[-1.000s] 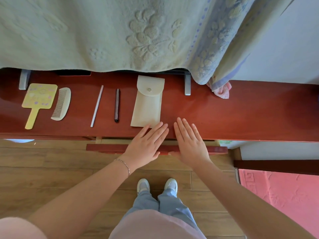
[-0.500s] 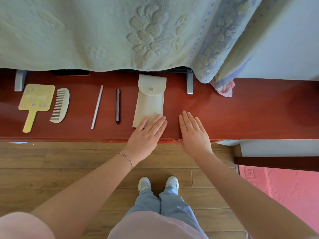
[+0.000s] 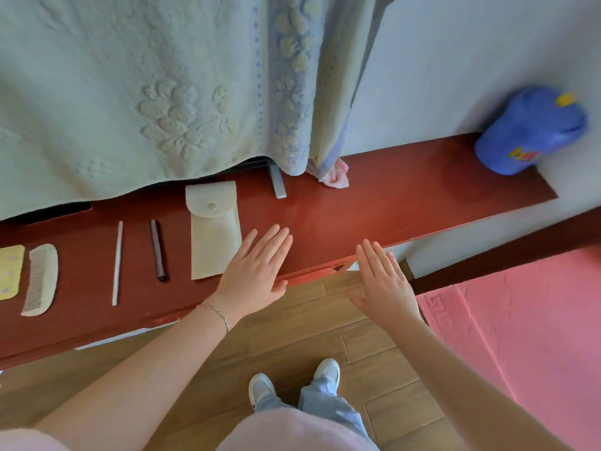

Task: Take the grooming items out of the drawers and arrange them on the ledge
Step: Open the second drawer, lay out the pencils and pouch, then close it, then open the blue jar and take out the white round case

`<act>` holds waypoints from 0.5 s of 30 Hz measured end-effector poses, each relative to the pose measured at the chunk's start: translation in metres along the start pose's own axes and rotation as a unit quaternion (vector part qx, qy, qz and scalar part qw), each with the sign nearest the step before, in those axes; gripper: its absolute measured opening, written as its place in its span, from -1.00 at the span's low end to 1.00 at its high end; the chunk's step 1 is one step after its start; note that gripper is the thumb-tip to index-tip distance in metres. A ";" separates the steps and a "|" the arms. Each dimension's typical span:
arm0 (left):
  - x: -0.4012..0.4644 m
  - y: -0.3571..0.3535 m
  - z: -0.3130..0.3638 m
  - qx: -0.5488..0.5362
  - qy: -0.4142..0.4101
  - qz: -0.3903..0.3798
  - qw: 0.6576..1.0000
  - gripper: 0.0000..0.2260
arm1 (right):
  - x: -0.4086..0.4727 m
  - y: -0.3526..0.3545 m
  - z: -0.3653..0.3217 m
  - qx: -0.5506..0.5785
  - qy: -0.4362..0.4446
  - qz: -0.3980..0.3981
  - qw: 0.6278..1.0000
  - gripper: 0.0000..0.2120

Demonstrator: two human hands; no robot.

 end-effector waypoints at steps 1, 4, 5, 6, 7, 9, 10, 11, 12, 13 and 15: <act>0.010 0.001 0.010 -0.006 -0.012 0.003 1.000 -0.32 | -0.008 0.003 0.015 -0.007 -0.019 -0.003 1.000 -0.16; 0.040 0.002 0.044 -0.019 -0.051 0.007 0.999 -0.33 | -0.034 0.010 0.062 -0.032 -0.078 -0.015 0.996 -0.15; 0.050 0.002 0.055 -0.023 -0.062 0.005 0.998 -0.33 | -0.043 0.013 0.078 -0.035 -0.098 -0.016 0.994 -0.15; 0.060 0.001 0.067 -0.026 -0.072 0.003 0.997 -0.33 | -0.052 0.016 0.093 -0.035 -0.118 -0.014 0.992 -0.14; 0.069 -0.001 0.078 -0.029 -0.082 0.001 0.996 -0.33 | -0.061 0.020 0.108 -0.035 -0.137 -0.009 0.990 -0.14; 0.087 -0.004 0.102 -0.034 -0.104 0.000 0.994 -0.33 | -0.081 0.025 0.137 -0.039 -0.175 -0.002 0.984 -0.15; 0.095 -0.006 0.113 -0.035 -0.116 -0.002 0.993 -0.32 | -0.091 0.025 0.150 -0.039 -0.190 -0.002 0.981 -0.15; 0.103 -0.007 0.125 -0.035 -0.127 -0.005 0.991 -0.31 | -0.101 0.024 0.162 -0.035 -0.204 -0.002 0.978 -0.15; 0.111 -0.009 0.135 -0.031 -0.137 -0.007 0.990 -0.31 | -0.109 0.023 0.173 -0.029 -0.219 -0.004 0.975 -0.15; 0.119 -0.011 0.145 -0.024 -0.145 -0.009 0.989 -0.31 | -0.117 0.021 0.184 -0.022 -0.233 -0.009 0.972 -0.15; 0.135 -0.014 0.161 -0.013 -0.156 -0.015 0.988 -0.31 | -0.126 0.017 0.204 -0.009 -0.250 -0.021 0.968 -0.15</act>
Point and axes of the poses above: each hand's wrist, its own x-axis towards the middle knuckle, its own y-axis out of the back of the hand, z = x × y, the point moved 9 cm from there along x, towards the middle knuckle, and after that the axes turned 9 degrees about z, right-handed, at the moved point
